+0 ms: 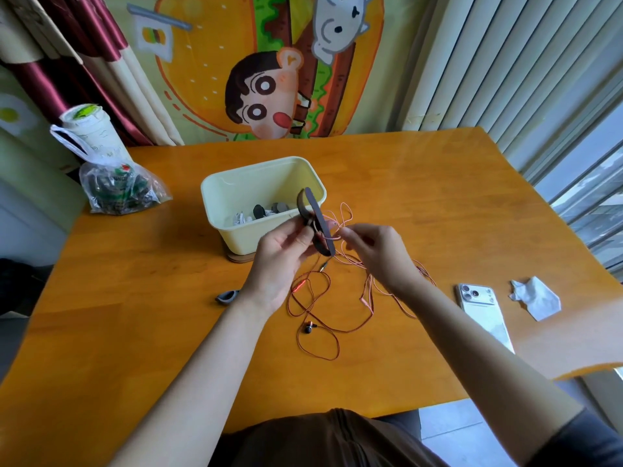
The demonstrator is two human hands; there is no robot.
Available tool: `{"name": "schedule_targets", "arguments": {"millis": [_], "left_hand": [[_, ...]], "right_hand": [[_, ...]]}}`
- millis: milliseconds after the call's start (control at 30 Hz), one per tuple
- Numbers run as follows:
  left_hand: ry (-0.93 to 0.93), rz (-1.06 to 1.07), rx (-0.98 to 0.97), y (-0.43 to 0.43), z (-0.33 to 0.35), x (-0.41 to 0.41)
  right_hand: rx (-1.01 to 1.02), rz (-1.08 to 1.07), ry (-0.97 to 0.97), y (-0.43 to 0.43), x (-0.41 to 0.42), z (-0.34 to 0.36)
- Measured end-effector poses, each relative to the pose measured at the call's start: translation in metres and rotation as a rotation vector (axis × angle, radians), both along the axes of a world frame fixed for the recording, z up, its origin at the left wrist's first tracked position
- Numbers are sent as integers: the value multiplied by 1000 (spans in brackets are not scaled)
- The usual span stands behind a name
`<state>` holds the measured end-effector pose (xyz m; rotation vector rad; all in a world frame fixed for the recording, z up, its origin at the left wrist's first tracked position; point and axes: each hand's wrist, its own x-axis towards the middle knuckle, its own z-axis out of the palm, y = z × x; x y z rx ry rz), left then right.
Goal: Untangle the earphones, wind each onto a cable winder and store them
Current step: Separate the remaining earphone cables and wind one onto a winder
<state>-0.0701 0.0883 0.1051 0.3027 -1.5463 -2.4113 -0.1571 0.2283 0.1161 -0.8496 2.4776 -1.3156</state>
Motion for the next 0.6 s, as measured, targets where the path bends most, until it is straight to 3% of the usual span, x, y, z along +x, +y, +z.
{"name": "schedule_targets", "arguments": {"millis": [167, 267, 333, 467, 600], "left_hand": [[-51, 172, 292, -7, 4, -7], [-100, 197, 261, -17, 1, -6], [-158, 232, 77, -22, -6, -4], [-296, 328, -663, -27, -24, 0], [-352, 203, -900, -25, -36, 5]], "right_hand": [[19, 22, -61, -6, 17, -9], [83, 41, -11, -5, 14, -3], [137, 80, 20, -4, 11, 1], [189, 158, 42, -4, 11, 6], [311, 194, 278, -3, -1, 7]]}}
